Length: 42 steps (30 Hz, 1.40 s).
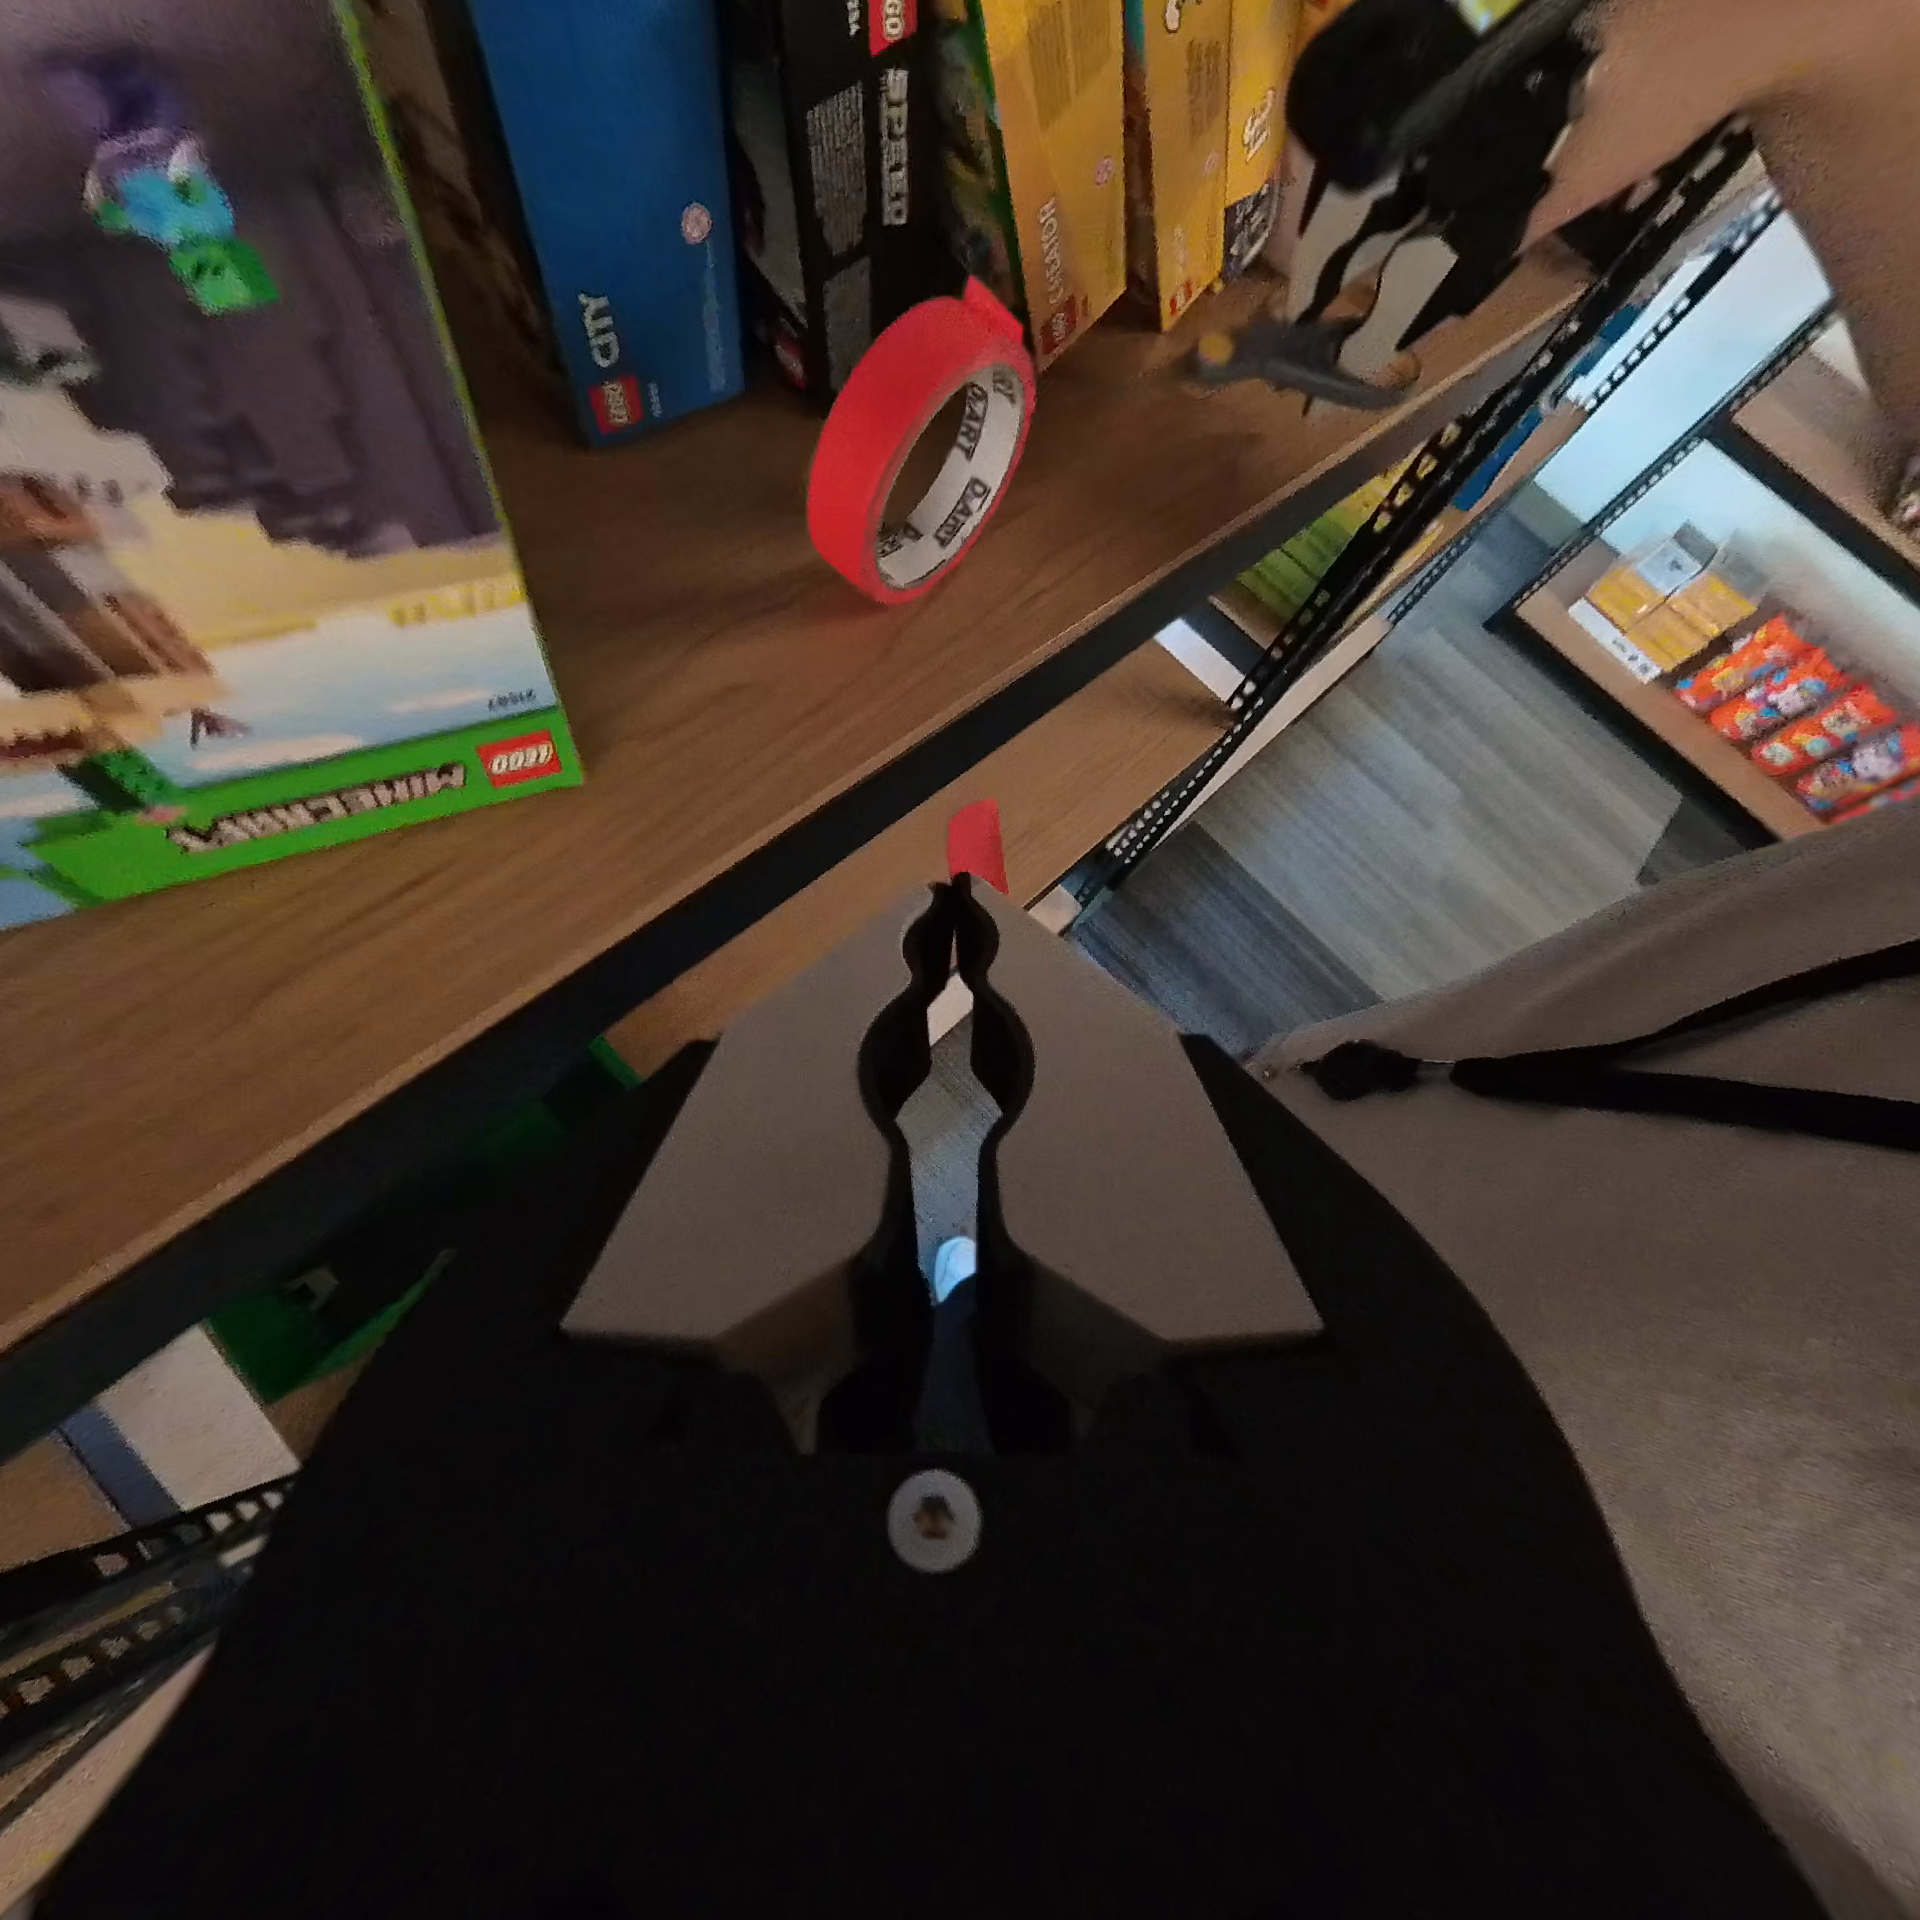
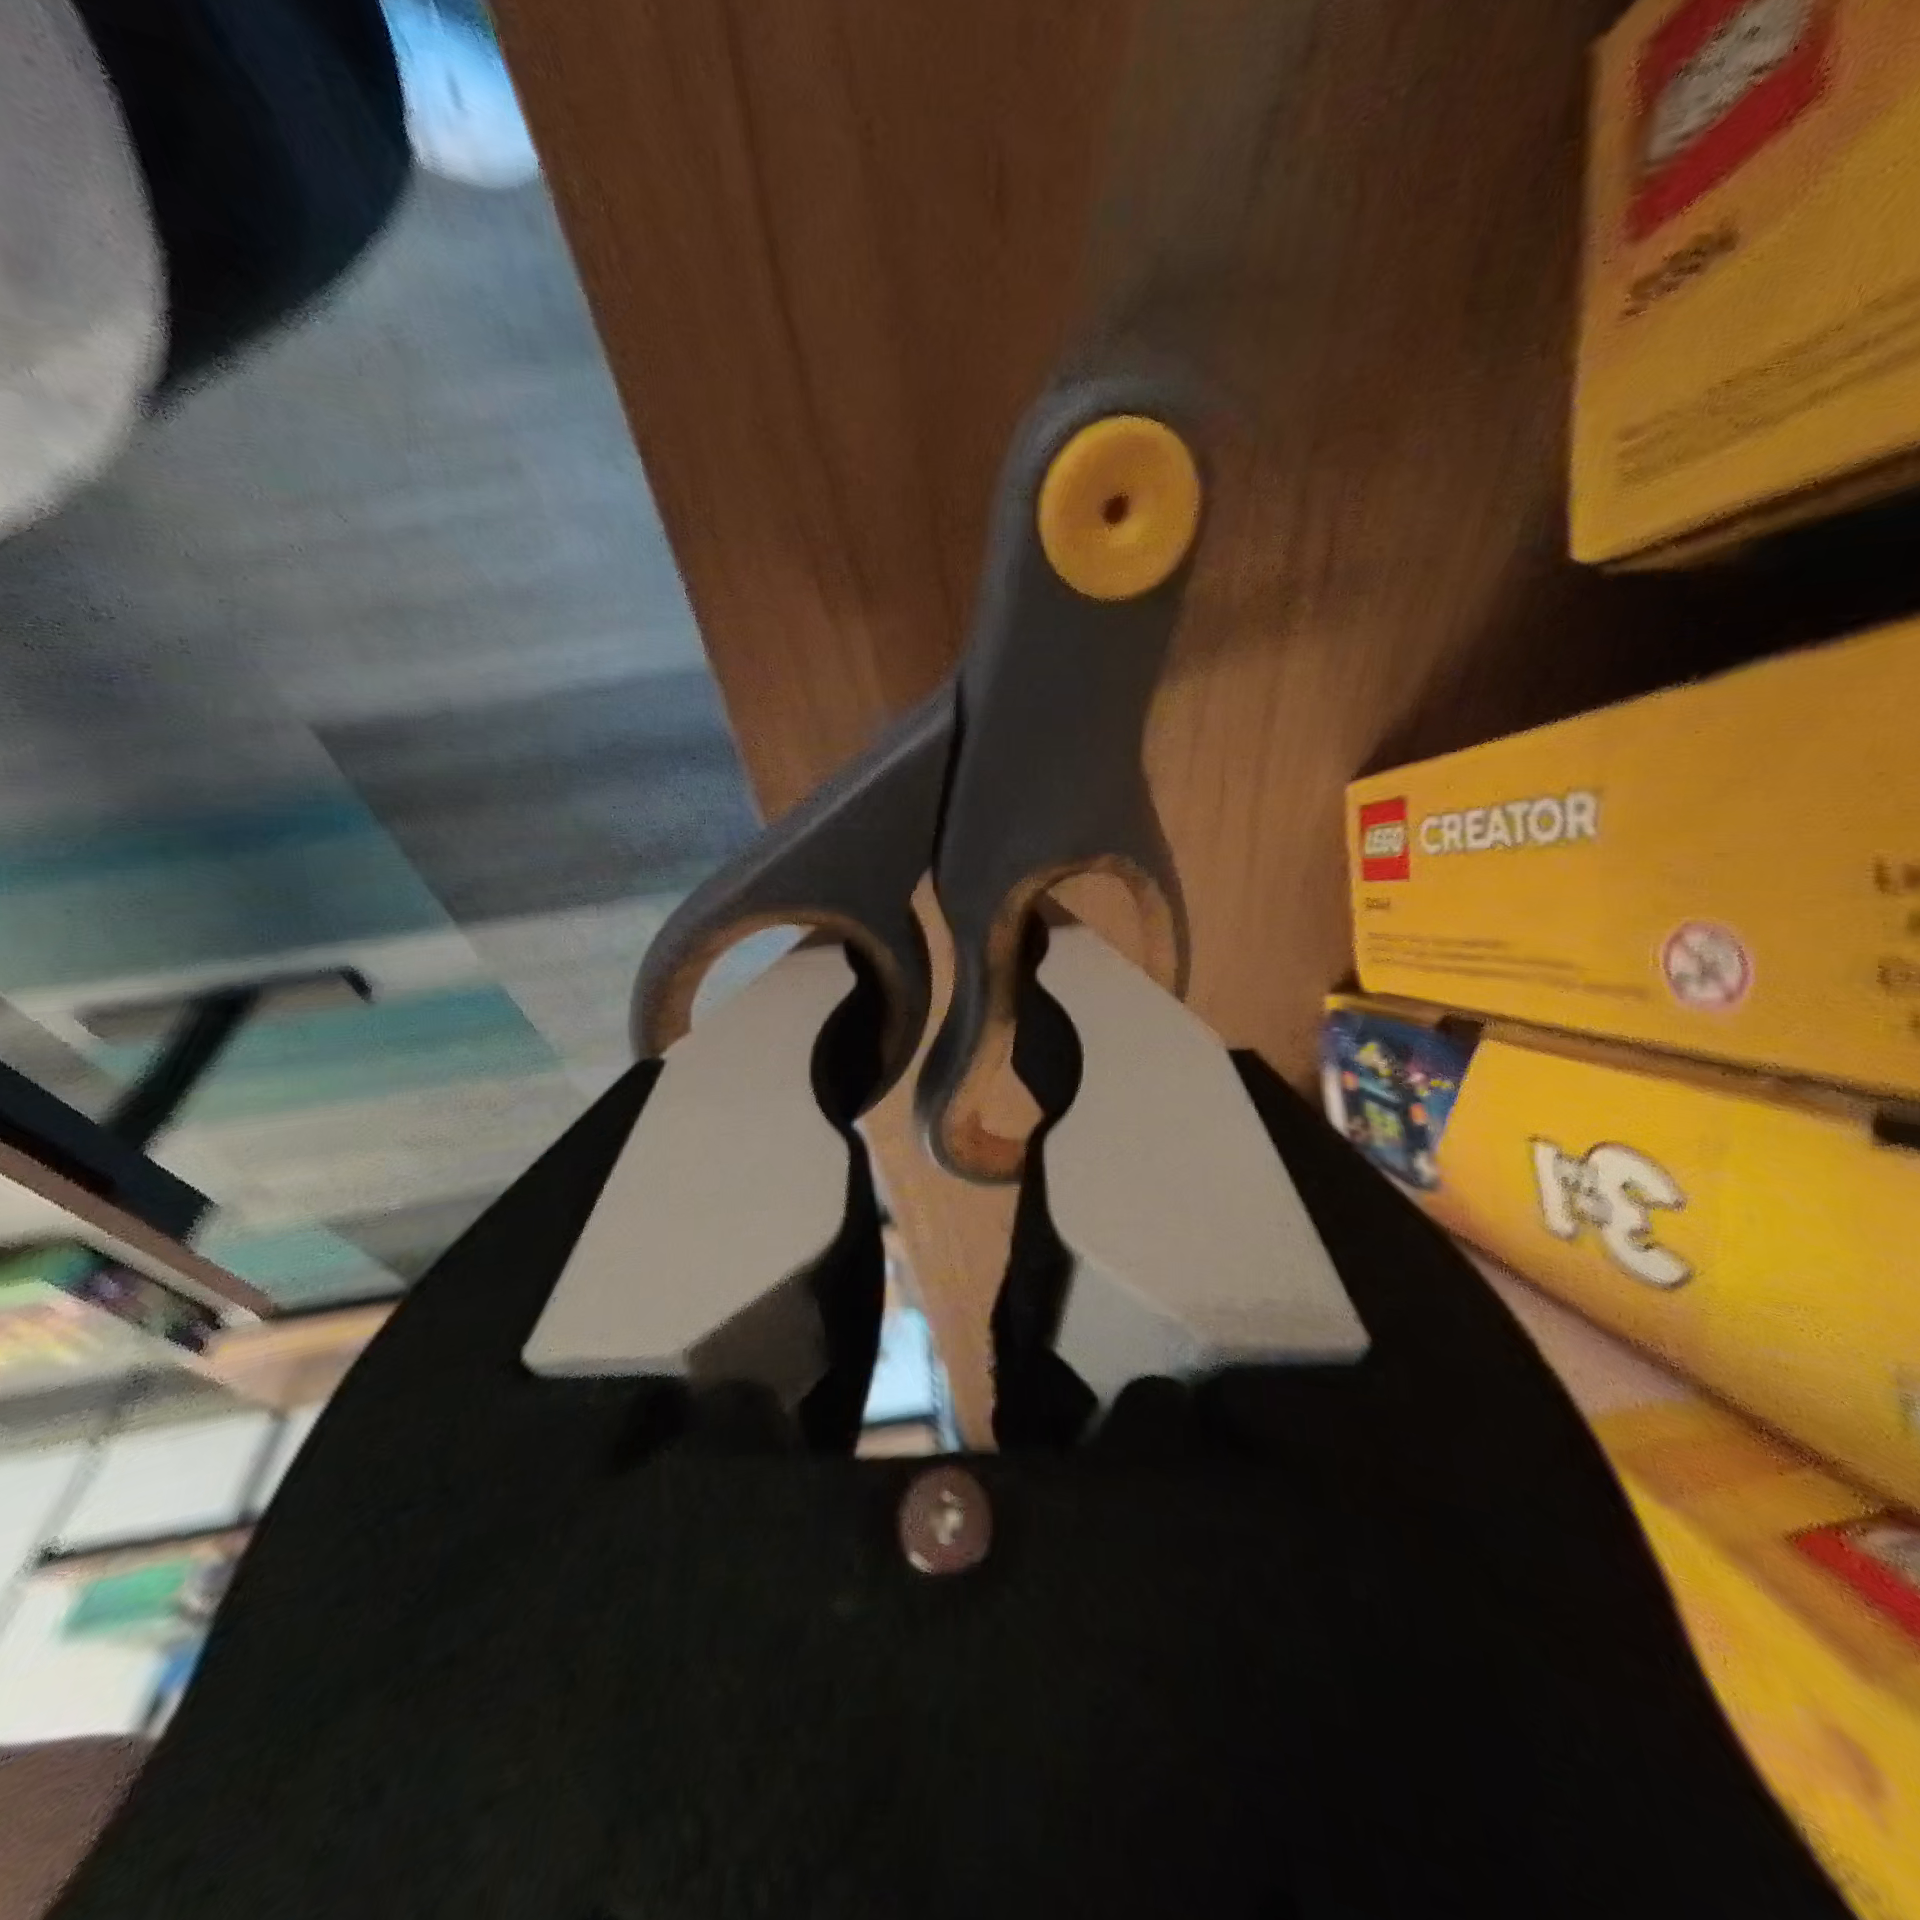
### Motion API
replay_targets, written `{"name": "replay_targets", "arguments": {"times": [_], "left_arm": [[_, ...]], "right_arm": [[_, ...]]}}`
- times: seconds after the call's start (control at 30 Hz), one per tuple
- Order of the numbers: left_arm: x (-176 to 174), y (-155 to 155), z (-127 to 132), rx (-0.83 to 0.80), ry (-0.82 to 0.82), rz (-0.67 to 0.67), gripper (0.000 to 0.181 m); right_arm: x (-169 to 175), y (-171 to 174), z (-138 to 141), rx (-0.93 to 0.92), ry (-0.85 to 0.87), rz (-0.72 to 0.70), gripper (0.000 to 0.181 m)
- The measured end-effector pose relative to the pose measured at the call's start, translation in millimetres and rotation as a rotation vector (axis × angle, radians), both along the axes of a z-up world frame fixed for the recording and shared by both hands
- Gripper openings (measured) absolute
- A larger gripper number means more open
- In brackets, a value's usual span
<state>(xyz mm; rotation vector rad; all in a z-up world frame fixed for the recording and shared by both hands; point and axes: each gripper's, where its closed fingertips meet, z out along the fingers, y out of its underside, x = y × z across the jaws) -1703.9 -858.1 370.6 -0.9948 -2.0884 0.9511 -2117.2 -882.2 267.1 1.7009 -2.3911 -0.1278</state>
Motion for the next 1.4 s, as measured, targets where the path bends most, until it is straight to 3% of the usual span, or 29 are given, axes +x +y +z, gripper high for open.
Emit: {"name": "replay_targets", "arguments": {"times": [0.1,0.27,0.37,0.53,0.67,0.77,0.87,0.97,1.03,1.2,1.4], "left_arm": [[13.6,5.6,-7.1,0.008,0.04,0.038,0.0],[35.9,13.7,-20.5,0.031,0.094,0.1,0.0],[47.4,16.2,-23.3,0.039,0.131,0.125,0.0],[65.3,14.8,-19.1,0.028,0.171,0.154,0.0],[75.4,7.7,0.0,-0.022,0.233,0.149,0.0],[77.7,-2.7,19.5,-0.101,0.279,0.126,0.0],[78.8,-21.0,35.9,-0.218,0.309,0.116,0.0],[72.6,-32.6,50.8,-0.369,0.33,0.036,0.0],[67.9,-36.8,59.4,-0.445,0.349,-0.043,0.0],[77.1,-60.7,80.3,-0.491,0.415,-0.201,0.0],[102.6,-102.6,91.8,-0.499,0.439,-0.204,0.0]], "right_arm": [[-11.8,-3.0,-10.9,0.05,0.127,0.06,0.018],[2.2,-27.5,-8.7,-0.012,0.087,0.117,0.019],[2.0,-29.5,-8.9,-0.004,0.084,0.108,0.038],[4.1,-35.4,5.7,-0.111,-0.029,0.052,0.047],[25.2,-40.9,39.4,-0.335,-0.213,-0.011,0.05],[85.7,-39.5,85.2,-0.59,-0.468,0.004,0.049],[175.8,-21.8,135.7,-0.768,-0.826,0.058,0.039],[279.6,9.1,168.7,-0.716,-1.234,0.149,0.036],[337.0,13.6,176.1,-0.634,-1.396,0.147,0.036],[432.8,-26.1,178.8,-0.641,-1.461,0.082,0.038],[481.2,-64.0,206.2,-0.8,-1.6,-0.124,0.038]]}}
